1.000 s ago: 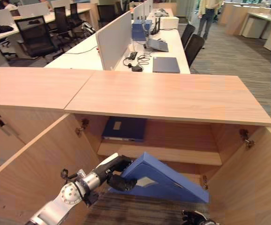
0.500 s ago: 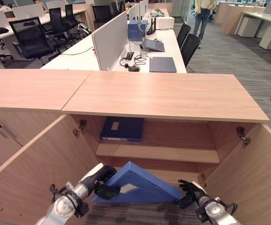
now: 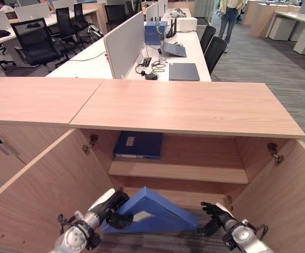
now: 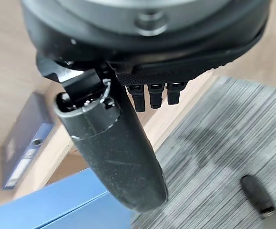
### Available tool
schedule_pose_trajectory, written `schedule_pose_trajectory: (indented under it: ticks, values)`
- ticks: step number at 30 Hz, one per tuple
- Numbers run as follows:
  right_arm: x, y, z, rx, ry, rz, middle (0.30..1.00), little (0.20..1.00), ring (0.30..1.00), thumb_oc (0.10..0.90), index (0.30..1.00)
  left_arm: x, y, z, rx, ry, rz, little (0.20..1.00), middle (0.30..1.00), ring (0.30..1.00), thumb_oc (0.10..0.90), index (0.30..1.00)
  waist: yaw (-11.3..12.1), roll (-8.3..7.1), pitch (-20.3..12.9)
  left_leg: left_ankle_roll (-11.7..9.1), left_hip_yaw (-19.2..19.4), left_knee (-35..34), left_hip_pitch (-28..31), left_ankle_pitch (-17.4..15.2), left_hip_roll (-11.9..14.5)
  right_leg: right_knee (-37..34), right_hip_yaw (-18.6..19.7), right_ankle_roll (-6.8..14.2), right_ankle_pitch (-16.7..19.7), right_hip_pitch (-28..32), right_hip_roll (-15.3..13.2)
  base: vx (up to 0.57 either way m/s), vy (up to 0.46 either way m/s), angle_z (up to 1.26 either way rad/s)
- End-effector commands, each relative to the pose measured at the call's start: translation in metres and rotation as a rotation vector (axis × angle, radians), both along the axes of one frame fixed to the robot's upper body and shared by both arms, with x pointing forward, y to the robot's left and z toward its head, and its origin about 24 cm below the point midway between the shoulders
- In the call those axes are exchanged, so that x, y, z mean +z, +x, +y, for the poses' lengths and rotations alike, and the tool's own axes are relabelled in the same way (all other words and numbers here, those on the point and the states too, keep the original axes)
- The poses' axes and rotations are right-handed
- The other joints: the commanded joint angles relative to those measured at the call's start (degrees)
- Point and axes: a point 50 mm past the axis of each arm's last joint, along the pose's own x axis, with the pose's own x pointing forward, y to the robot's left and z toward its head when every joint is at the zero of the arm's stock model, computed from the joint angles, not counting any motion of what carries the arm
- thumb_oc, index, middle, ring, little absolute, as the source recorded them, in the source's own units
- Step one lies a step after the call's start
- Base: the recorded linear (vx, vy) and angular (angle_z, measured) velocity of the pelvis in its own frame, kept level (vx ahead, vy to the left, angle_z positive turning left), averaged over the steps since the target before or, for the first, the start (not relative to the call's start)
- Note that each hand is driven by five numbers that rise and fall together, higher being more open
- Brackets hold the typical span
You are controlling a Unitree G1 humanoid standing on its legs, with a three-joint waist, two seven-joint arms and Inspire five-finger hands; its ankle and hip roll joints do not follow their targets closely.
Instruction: Put the empty folder in the office cabinet
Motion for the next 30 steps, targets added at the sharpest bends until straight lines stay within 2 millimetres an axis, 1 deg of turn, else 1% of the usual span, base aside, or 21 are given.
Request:
schedule_pose_trajectory:
  ticks: [1,2,3,7,8,9,12,14,15,16,17,21,22,23,27,28,29,30]
  values:
    - [0.042,0.046,0.017,-0.032,0.208,-0.247,0.900,0.900,0.900,0.800,0.900,0.042,0.039,0.002,0.000,0.011,-0.267,0.300,0.300,0.300,0.400,0.300,-0.6,-2.75,-1.0,0.1,1.0,-0.2,0.2,-3.7,-2.0,0.0,1.1,3.6,-2.5,1.7,-1.0,-0.04,-0.006,-0.02]
    - [0.052,0.050,0.029,0.004,0.275,-0.292,0.900,0.900,0.900,0.800,0.900,0.041,0.038,-0.001,-0.010,0.003,-0.262,0.300,0.300,0.300,0.400,0.300,-0.7,-2.80,-0.9,0.0,1.1,-0.2,0.2,-3.7,-2.0,0.0,1.1,3.5,-2.5,1.6,-1.0,0.00,0.000,0.00]
    - [0.052,0.050,0.029,0.004,0.275,-0.291,0.900,0.900,0.900,0.800,0.900,0.041,0.038,-0.001,-0.010,0.003,-0.261,0.300,0.300,0.300,0.400,0.300,-0.7,-2.79,-0.9,0.0,1.2,-0.2,0.2,-3.7,-2.0,0.0,1.1,3.5,-2.5,1.6,-1.0,-0.01,-0.005,-0.03]
    - [0.066,0.057,0.052,0.062,0.371,-0.359,0.900,0.900,0.900,0.800,0.900,0.044,0.042,-0.013,-0.056,-0.025,-0.286,0.300,0.300,0.300,0.400,0.300,-0.7,-2.78,-1.0,0.0,1.4,-0.2,0.2,-3.7,-1.9,0.0,1.2,3.5,-2.5,1.6,-1.0,0.00,-0.002,-0.02]
    - [0.071,0.062,0.066,0.098,0.408,-0.383,0.900,0.900,0.900,0.800,0.900,0.049,0.048,-0.024,-0.098,-0.055,-0.313,0.300,0.300,0.300,0.400,0.300,-0.7,-2.77,-1.0,0.0,1.6,-0.2,0.2,-3.7,-1.8,0.0,1.2,3.5,-2.5,1.6,-1.0,0.00,0.000,0.00]
    - [0.071,0.062,0.066,0.097,0.408,-0.385,0.900,0.900,0.900,0.800,0.900,0.049,0.049,-0.024,-0.098,-0.056,-0.314,0.300,0.300,0.300,0.400,0.300,-0.7,-2.78,-0.9,0.0,1.6,-0.2,0.2,-3.7,-1.8,0.0,1.2,3.5,-2.4,1.6,-1.0,0.00,0.000,0.00]
    - [0.078,0.069,0.084,0.158,0.436,-0.406,0.900,0.900,0.900,0.800,0.900,0.059,0.055,-0.045,-0.171,-0.135,-0.350,0.300,0.300,0.300,0.400,0.300,-0.7,-2.72,-1.0,0.0,1.8,-0.2,0.2,-3.7,-1.8,0.0,1.2,3.6,-2.5,1.5,-1.1,0.00,0.000,0.00]
    - [0.081,0.072,0.092,0.190,0.451,-0.410,0.900,0.900,0.900,0.800,0.900,0.066,0.060,-0.056,-0.211,-0.181,-0.377,0.300,0.300,0.300,0.400,0.300,-0.8,-2.78,-1.0,0.0,1.8,-0.2,0.2,-3.6,-1.8,0.0,1.2,3.6,-2.4,1.5,-1.1,0.00,0.000,0.00]
    - [0.081,0.072,0.094,0.195,0.458,-0.405,0.900,0.900,0.900,0.800,0.900,0.066,0.061,-0.059,-0.211,-0.191,-0.378,0.300,0.300,0.300,0.400,0.300,-0.7,-2.80,-1.0,-0.1,1.8,-0.2,0.1,-3.6,-1.8,0.0,1.2,3.6,-2.4,1.5,-1.1,0.00,0.000,0.00]
    - [0.081,0.073,0.094,0.195,0.458,-0.406,0.900,0.900,0.900,0.800,0.900,0.066,0.061,-0.059,-0.211,-0.192,-0.379,0.300,0.300,0.300,0.400,0.300,-0.7,-2.79,-1.0,-0.1,1.8,-0.2,0.1,-3.6,-1.8,0.0,1.2,3.6,-2.4,1.5,-1.1,0.00,0.000,0.00]
    - [0.081,0.072,0.096,0.170,0.501,-0.398,0.900,0.900,0.900,0.800,0.900,0.072,0.064,-0.061,-0.224,-0.190,-0.408,0.300,0.300,0.300,0.400,0.300,-0.8,-2.86,-1.0,-0.1,1.9,-0.2,0.1,-3.6,-1.8,0.0,1.2,3.6,-2.3,1.4,-1.1,0.00,0.000,0.00]
    - [0.084,0.073,0.092,0.159,0.516,-0.413,0.900,0.900,0.900,0.800,0.900,0.074,0.062,-0.061,-0.214,-0.232,-0.406,0.300,0.300,0.300,0.400,0.300,-0.7,-2.82,-0.9,-0.1,2.0,-0.2,0.1,-3.6,-1.8,0.0,1.1,3.6,-2.3,1.4,-1.1,0.00,0.000,0.00]
    - [0.080,0.071,0.088,0.141,0.519,-0.395,0.900,0.900,0.900,0.800,0.900,0.078,0.061,-0.059,-0.210,-0.253,-0.420,0.300,0.300,0.300,0.400,0.300,-0.7,-2.84,-1.0,-0.2,2.0,-0.2,0.2,-3.6,-1.8,0.0,1.0,3.6,-2.3,1.5,-1.2,0.00,0.000,0.00]
    - [0.080,0.071,0.088,0.141,0.519,-0.394,0.900,0.900,0.900,0.800,0.900,0.078,0.061,-0.059,-0.209,-0.253,-0.420,0.300,0.300,0.300,0.400,0.300,-0.7,-2.85,-1.0,-0.2,2.0,-0.2,0.2,-3.6,-1.8,0.0,1.0,3.6,-2.3,1.5,-1.2,0.00,0.000,0.00]
    - [0.068,0.061,0.085,0.143,0.528,-0.314,0.900,0.900,0.900,0.800,0.900,0.082,0.059,-0.054,-0.181,-0.299,-0.423,0.300,0.300,0.300,0.400,0.300,-0.5,-3.06,-1.0,-0.3,1.9,-0.2,0.2,-3.6,-1.8,0.0,0.9,3.6,-2.3,1.6,-1.2,0.00,0.000,0.00]
    - [0.068,0.061,0.085,0.143,0.528,-0.314,0.900,0.900,0.900,0.800,0.900,0.082,0.059,-0.054,-0.180,-0.299,-0.423,0.300,0.300,0.300,0.400,0.300,-0.5,-3.05,-1.1,-0.3,1.9,-0.2,0.2,-3.6,-1.8,0.0,0.9,3.6,-2.3,1.6,-1.2,0.00,0.000,0.00]
    - [0.063,0.057,0.080,0.164,0.494,-0.284,0.900,0.900,0.900,0.800,0.900,0.086,0.059,-0.055,-0.178,-0.362,-0.424,0.300,0.300,0.300,0.400,0.300,-0.5,-3.14,-1.0,-0.3,1.9,-0.2,0.2,-3.6,-1.8,0.0,0.7,3.6,-2.3,1.6,-1.2,0.00,0.000,0.00]
    - [0.061,0.056,0.078,0.176,0.473,-0.274,0.900,0.900,0.900,0.800,0.900,0.089,0.059,-0.056,-0.185,-0.389,-0.428,0.300,0.300,0.300,0.400,0.300,-0.5,-3.14,-1.0,-0.4,1.8,-0.2,0.2,-3.6,-1.7,0.0,0.7,3.6,-2.3,1.6,-1.2,0.00,0.000,0.00]
